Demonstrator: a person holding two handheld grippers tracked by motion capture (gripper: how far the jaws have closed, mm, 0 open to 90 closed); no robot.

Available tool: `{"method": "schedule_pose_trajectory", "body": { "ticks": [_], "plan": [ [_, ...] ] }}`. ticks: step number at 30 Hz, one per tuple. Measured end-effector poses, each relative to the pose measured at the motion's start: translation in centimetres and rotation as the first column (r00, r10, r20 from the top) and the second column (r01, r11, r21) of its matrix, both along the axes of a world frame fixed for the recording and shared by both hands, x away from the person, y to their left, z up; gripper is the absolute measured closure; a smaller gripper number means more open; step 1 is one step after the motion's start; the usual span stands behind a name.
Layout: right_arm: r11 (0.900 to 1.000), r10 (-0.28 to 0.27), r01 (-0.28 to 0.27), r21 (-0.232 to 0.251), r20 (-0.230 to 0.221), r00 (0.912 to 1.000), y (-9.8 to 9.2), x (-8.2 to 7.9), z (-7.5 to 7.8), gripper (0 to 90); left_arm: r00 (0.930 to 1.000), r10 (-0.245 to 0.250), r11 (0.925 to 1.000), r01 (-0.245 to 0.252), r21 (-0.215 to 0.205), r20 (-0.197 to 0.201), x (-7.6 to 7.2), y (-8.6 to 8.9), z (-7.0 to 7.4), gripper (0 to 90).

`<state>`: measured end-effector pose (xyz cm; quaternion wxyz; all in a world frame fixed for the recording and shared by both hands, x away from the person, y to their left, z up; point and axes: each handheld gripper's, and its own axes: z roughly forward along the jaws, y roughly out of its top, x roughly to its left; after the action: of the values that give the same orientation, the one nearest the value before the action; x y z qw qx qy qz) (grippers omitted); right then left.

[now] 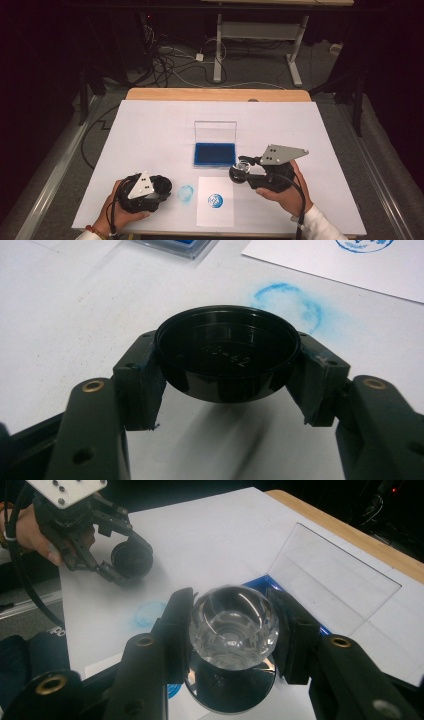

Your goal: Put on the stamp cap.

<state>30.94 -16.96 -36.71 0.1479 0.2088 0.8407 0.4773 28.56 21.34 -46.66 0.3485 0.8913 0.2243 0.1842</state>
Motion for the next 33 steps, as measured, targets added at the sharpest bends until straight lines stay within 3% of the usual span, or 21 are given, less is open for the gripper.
{"method": "schedule_pose_trajectory", "body": {
  "ticks": [25,32,33],
  "plan": [
    [0.999,-0.009,0.007,0.042,0.035,0.9994,-0.6,-0.7,1.4,57.0,0.9989,-0.042,0.9991,0.042,0.007,-0.022,0.4,-2.1,-0.5,36.5],
    [0.999,-0.008,0.006,0.045,0.037,0.9993,-0.2,-0.5,1.5,57.0,0.9960,-0.082,0.9966,0.081,-0.011,-0.036,0.8,-3.5,-0.4,36.5],
    [0.999,-0.006,0.005,0.047,0.034,0.9994,-0.2,-0.5,1.5,57.0,0.9963,-0.067,0.9966,0.064,-0.051,-0.055,0.6,-3.9,-0.6,36.5]
  ]
}}
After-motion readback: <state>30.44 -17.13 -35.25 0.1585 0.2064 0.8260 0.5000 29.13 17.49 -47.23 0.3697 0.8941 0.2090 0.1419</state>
